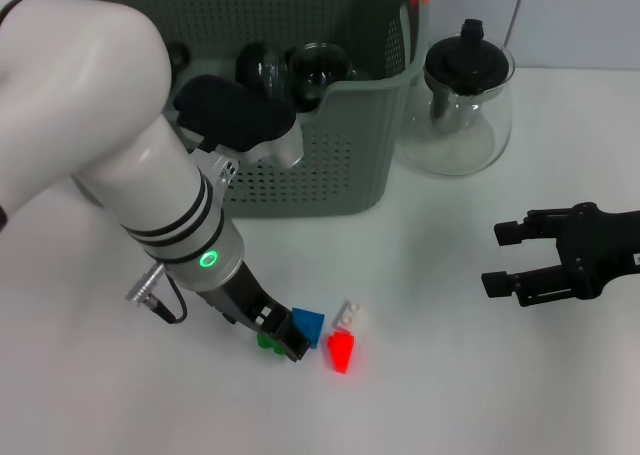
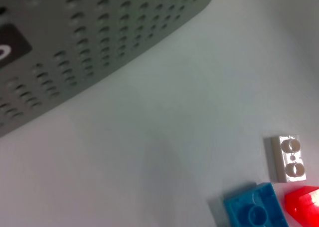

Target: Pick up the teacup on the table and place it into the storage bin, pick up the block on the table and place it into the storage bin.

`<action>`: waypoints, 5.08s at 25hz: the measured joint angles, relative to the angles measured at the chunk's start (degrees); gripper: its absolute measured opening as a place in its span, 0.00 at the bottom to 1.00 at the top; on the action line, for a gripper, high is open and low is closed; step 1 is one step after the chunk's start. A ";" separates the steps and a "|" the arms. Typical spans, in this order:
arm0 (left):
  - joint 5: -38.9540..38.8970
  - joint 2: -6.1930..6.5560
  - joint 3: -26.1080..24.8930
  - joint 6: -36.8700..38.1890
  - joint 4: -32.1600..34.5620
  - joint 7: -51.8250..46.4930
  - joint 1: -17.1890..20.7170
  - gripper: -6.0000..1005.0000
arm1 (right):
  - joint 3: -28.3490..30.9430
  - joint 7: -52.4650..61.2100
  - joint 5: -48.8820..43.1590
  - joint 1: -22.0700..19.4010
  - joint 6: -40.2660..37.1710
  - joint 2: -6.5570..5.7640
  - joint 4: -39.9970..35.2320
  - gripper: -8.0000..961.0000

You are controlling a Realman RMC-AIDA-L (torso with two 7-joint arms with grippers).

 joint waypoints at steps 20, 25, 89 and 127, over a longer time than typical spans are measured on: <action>-0.82 0.00 2.93 -1.69 -0.49 -0.05 -0.29 0.92 | 0.42 -0.13 0.04 -0.33 0.19 -0.02 -0.40 0.92; -0.56 0.00 3.11 -1.76 -0.49 -0.05 -0.51 0.84 | 0.44 -0.10 0.13 -0.32 0.19 -0.06 -0.40 0.92; -0.83 0.00 4.38 -1.83 -1.02 -0.04 -0.87 0.56 | 0.53 -0.13 0.34 -0.44 0.98 -0.46 -0.40 0.92; -30.73 1.41 -30.85 11.39 26.29 16.84 2.99 0.47 | 4.69 -0.70 0.39 -1.81 0.38 -0.68 -0.36 0.92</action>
